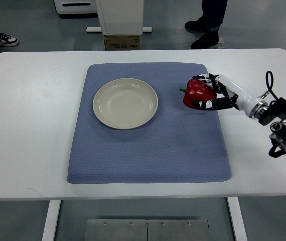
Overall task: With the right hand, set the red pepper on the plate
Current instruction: 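Carry the held pepper with the right hand over the cream plate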
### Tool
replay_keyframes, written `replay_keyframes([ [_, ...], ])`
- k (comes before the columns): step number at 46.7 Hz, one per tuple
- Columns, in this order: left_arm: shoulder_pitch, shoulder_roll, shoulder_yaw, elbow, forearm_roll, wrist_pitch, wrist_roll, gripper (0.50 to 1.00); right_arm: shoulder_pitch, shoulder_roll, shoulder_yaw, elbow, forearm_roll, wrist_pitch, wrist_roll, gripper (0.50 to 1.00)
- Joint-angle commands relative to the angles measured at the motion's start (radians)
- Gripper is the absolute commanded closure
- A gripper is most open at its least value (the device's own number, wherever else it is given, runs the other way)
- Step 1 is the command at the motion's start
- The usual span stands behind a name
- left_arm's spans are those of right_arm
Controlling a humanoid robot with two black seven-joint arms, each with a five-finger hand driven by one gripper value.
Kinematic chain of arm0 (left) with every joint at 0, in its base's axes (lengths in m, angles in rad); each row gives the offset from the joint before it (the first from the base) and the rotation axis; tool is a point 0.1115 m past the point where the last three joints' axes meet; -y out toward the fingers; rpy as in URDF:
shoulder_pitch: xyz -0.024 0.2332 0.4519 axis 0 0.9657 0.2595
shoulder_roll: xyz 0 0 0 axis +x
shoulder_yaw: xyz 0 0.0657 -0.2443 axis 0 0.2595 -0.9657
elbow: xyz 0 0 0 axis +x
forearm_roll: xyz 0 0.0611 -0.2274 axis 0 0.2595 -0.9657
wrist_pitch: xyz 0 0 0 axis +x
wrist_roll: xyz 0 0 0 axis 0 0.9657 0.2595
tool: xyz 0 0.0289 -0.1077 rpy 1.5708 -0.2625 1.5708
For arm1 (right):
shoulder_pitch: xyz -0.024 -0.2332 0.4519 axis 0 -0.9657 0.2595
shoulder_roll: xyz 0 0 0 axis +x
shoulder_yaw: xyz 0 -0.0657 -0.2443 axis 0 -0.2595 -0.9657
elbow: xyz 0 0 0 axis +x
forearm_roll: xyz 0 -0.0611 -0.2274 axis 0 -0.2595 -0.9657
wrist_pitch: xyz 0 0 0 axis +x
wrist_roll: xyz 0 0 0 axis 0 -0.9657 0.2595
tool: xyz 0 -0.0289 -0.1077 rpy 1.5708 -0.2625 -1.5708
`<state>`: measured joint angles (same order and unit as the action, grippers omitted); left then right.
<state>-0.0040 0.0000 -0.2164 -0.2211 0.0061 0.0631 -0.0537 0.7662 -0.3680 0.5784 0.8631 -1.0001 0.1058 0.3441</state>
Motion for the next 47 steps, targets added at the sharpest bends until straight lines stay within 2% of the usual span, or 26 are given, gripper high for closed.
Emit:
replay_keyframes([
  [1, 0.001, 0.0, 0.0, 0.0, 0.0, 0.0, 0.0, 0.5, 0.016, 0.003, 0.003, 0.001, 0.0, 0.0, -0.002, 1.0],
  [13, 0.001, 0.0, 0.0, 0.0, 0.0, 0.0, 0.0, 0.5, 0.091, 0.06, -0.011, -0.013, 0.008, 0.0, -0.039, 1.0],
  [28, -0.001, 0.0, 0.0, 0.0, 0.0, 0.0, 0.0, 0.5, 0.225, 0.21, -0.118, -0.165, 0.051, 0.0, -0.045, 1.0],
  [47, -0.001, 0.0, 0.0, 0.0, 0.0, 0.0, 0.0, 0.5, 0.268, 0.362, -0.193, -0.226, 0.057, -0.003, -0.047, 1.0],
])
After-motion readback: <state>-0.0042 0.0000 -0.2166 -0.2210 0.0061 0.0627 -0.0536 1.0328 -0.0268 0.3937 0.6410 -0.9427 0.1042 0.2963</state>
